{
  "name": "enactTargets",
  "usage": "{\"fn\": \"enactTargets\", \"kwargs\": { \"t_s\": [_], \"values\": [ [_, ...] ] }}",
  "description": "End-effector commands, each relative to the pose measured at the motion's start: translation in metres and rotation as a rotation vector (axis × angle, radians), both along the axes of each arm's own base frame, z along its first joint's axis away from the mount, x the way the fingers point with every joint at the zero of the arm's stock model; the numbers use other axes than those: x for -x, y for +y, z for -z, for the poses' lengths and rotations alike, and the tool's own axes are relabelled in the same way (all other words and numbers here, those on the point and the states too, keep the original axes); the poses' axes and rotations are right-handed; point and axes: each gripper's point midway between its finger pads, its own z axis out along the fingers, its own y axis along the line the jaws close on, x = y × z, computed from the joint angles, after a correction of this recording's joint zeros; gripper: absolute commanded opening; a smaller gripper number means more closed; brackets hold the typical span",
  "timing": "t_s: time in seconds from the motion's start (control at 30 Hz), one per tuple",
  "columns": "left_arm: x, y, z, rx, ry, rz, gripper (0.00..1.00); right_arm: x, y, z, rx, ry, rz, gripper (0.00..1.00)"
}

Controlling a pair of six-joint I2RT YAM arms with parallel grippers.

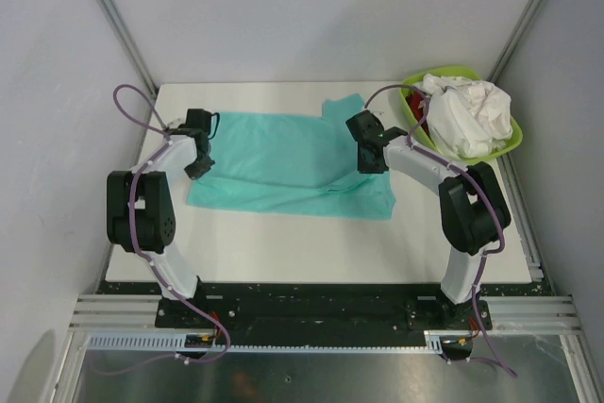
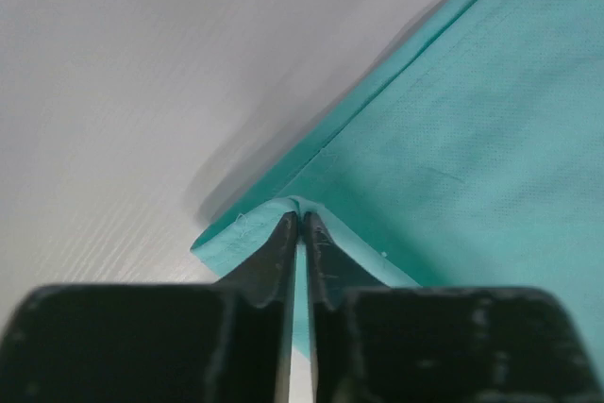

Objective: Fold and stack the t-shirts
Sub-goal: Fold the flattened tshirt in 1/3 of the way

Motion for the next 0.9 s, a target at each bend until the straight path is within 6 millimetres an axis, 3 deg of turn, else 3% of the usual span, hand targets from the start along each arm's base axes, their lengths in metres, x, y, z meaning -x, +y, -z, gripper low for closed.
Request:
{"fn": "enactTargets", "kwargs": {
  "t_s": [0.0, 0.1, 0.17, 0.3, 0.57, 0.7, 0.87],
  "values": [
    [-0.018, 0.011, -0.019, -0.026, -0.063, 0.002, 0.25, -0.016, -0.005, -0.027, 0.016, -0.082, 0.019, 0.31],
    [-0.019, 0.010, -0.028, -0.019, -0.090, 0.015, 0.57, -0.012, -0.003, -0.044, 0.026, -0.117, -0.003, 0.48],
    [-0.019, 0.006, -0.037, -0.003, -0.116, 0.036, 0.66, -0.004, 0.004, -0.055, 0.030, -0.132, -0.020, 0.52],
    [-0.010, 0.000, -0.045, 0.007, -0.138, 0.062, 0.69, 0.021, 0.025, -0.053, 0.010, -0.120, -0.066, 0.46],
    [0.008, -0.008, -0.049, 0.043, -0.158, 0.087, 0.68, 0.060, 0.064, -0.021, -0.046, -0.050, -0.146, 0.24],
    [0.008, -0.009, -0.052, 0.048, -0.165, 0.091, 0.68, 0.066, 0.073, -0.004, -0.048, -0.018, -0.163, 0.21],
    [0.008, -0.009, -0.050, 0.051, -0.161, 0.094, 0.68, 0.058, 0.079, 0.014, -0.062, 0.001, -0.164, 0.21]
  ]
}}
